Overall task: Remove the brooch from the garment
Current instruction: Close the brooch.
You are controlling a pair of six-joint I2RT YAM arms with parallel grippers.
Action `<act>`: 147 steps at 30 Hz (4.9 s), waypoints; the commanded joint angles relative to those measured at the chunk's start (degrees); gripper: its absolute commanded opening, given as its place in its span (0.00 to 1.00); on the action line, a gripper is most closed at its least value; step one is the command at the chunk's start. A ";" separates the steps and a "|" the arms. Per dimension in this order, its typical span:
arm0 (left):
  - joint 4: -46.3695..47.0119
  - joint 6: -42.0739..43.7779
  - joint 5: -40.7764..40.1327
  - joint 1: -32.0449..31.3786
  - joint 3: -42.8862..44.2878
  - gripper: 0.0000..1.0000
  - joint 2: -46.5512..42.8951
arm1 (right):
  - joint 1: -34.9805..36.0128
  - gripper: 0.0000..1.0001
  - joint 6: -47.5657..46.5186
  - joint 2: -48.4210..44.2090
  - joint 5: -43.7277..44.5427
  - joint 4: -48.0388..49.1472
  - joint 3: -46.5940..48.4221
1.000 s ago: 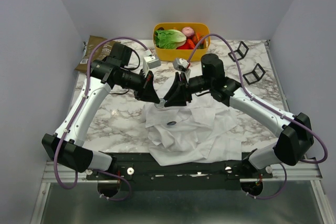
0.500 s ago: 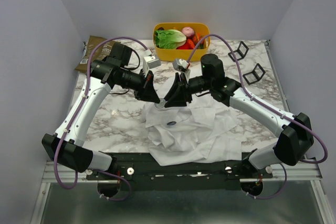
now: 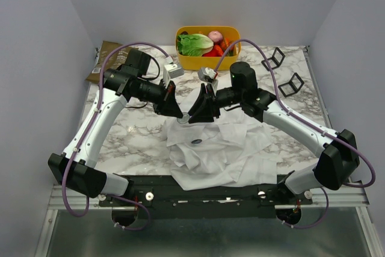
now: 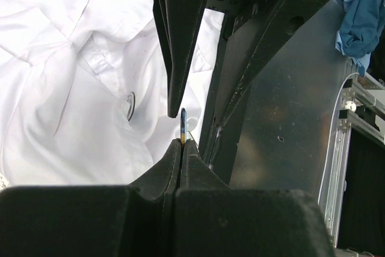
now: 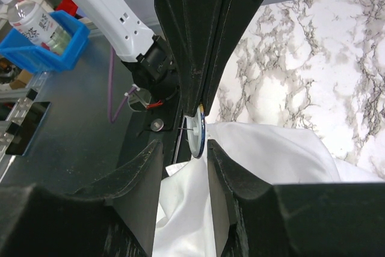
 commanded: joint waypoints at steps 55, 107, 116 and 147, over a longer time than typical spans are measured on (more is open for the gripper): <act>-1.07 0.07 3.54 0.23 0.96 0.00 0.87 | 3.30 0.42 -0.79 1.31 6.80 -0.30 2.24; -2.83 2.44 0.73 -4.07 0.17 0.00 -0.01 | 3.21 0.43 -18.63 -3.70 3.11 -14.45 6.37; -2.83 2.35 0.82 -3.99 -0.09 0.00 -0.36 | 3.91 0.46 -24.43 -3.00 4.95 -17.00 4.61; -3.89 3.06 1.61 -3.99 1.23 0.00 1.31 | 7.78 0.37 -31.29 -4.31 17.26 -16.56 3.03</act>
